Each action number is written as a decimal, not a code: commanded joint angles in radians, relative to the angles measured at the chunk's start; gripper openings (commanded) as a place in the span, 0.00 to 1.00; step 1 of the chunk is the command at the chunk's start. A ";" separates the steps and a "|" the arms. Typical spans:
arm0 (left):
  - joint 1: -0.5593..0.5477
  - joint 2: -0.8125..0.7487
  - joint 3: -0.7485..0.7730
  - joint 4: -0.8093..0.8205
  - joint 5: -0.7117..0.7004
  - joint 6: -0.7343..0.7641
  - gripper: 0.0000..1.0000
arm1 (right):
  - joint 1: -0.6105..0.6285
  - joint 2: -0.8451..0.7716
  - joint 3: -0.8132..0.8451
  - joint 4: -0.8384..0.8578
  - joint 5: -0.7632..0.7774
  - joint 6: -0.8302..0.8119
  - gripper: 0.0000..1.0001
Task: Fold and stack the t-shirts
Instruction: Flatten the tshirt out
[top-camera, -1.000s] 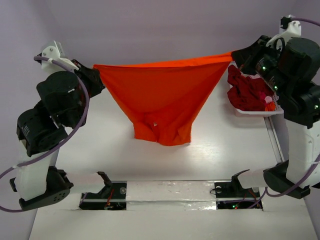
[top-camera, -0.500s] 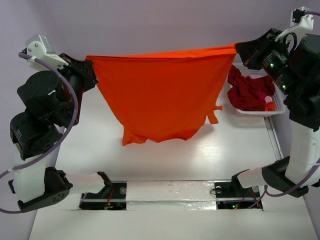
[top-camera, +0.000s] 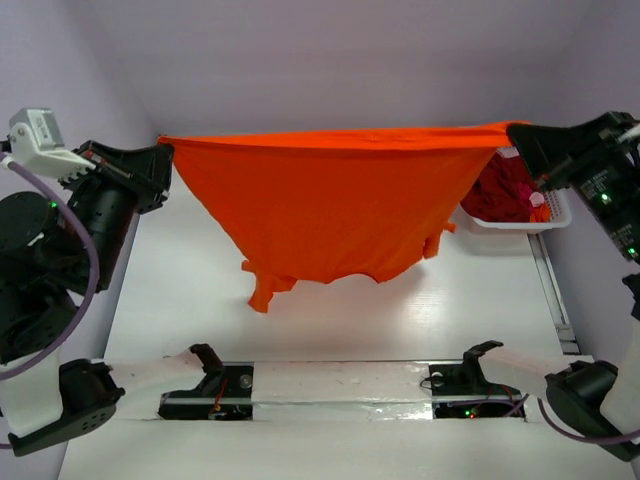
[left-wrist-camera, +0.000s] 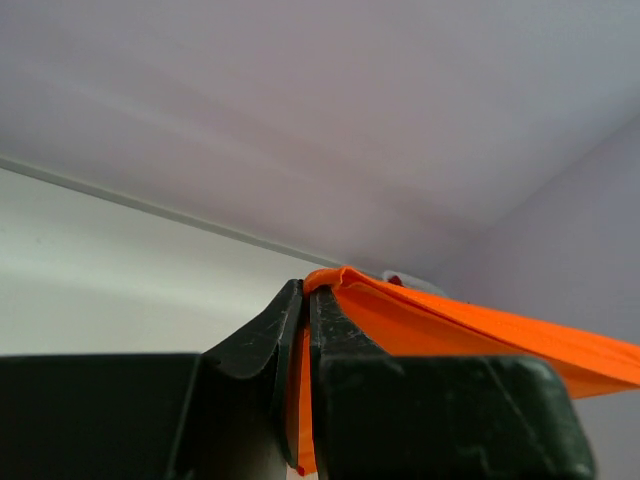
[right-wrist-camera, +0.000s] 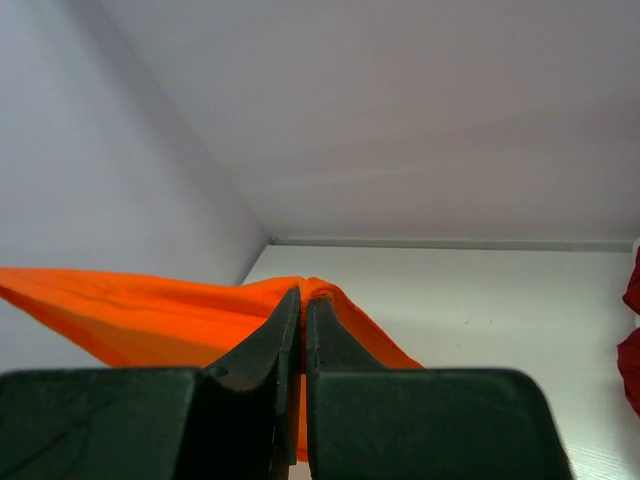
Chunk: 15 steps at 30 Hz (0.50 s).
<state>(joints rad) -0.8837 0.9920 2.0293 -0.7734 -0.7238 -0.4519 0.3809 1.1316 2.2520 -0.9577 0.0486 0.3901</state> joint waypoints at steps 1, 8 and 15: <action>0.008 -0.081 -0.027 0.077 -0.005 -0.024 0.00 | -0.005 -0.075 -0.023 0.083 0.016 -0.016 0.00; 0.008 -0.154 -0.087 0.046 0.144 -0.097 0.00 | -0.005 -0.202 -0.149 0.082 -0.134 0.032 0.00; 0.008 -0.159 -0.035 0.016 0.317 -0.140 0.00 | -0.005 -0.242 -0.079 -0.006 -0.222 0.076 0.00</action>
<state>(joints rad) -0.8837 0.8486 1.9587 -0.7933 -0.4511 -0.5713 0.3805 0.8974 2.1082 -0.9737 -0.1551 0.4538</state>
